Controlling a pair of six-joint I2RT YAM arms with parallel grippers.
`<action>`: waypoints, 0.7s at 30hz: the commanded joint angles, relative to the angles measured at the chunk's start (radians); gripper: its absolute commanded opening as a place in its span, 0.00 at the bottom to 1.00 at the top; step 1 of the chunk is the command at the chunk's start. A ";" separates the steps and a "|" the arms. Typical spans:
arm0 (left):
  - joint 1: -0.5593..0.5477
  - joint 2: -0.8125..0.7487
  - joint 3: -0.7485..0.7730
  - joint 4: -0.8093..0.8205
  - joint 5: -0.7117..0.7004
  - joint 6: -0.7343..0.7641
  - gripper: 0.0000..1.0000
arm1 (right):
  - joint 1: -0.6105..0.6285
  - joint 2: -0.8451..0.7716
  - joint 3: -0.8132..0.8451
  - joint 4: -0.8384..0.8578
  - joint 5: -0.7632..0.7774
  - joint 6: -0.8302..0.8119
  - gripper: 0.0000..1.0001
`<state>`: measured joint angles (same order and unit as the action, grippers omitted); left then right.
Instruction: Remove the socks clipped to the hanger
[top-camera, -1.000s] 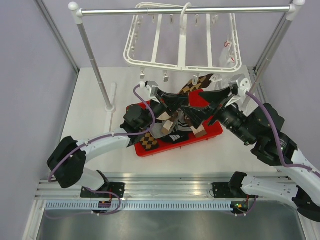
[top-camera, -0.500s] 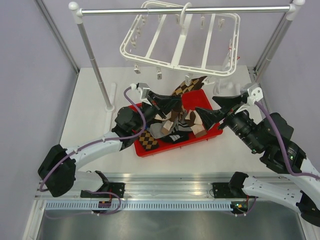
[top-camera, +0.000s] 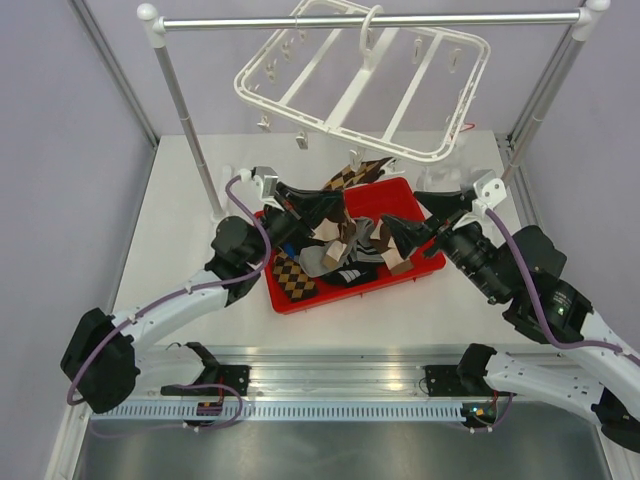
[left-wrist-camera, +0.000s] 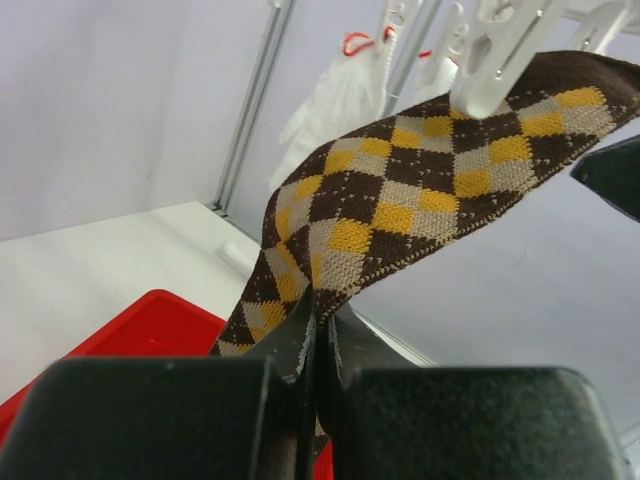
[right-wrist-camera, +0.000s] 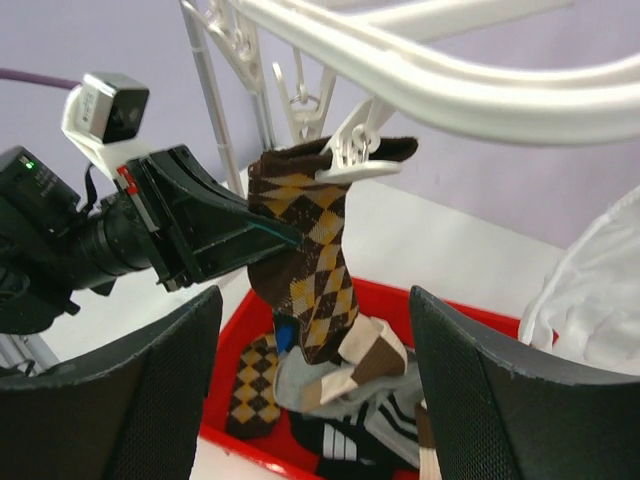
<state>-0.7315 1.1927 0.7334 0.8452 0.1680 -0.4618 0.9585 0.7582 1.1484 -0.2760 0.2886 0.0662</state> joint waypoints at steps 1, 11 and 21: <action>0.032 -0.031 -0.008 -0.004 0.033 -0.054 0.02 | 0.003 -0.005 -0.022 0.121 -0.037 -0.028 0.79; 0.078 -0.087 -0.034 -0.017 0.060 -0.116 0.02 | -0.003 0.067 -0.038 0.299 -0.224 -0.124 0.83; 0.153 -0.123 -0.043 -0.051 0.131 -0.215 0.02 | -0.098 0.121 -0.026 0.334 -0.390 -0.115 0.84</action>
<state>-0.5976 1.1065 0.6964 0.7887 0.2481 -0.6109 0.9012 0.8753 1.1175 -0.0124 0.0074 -0.0566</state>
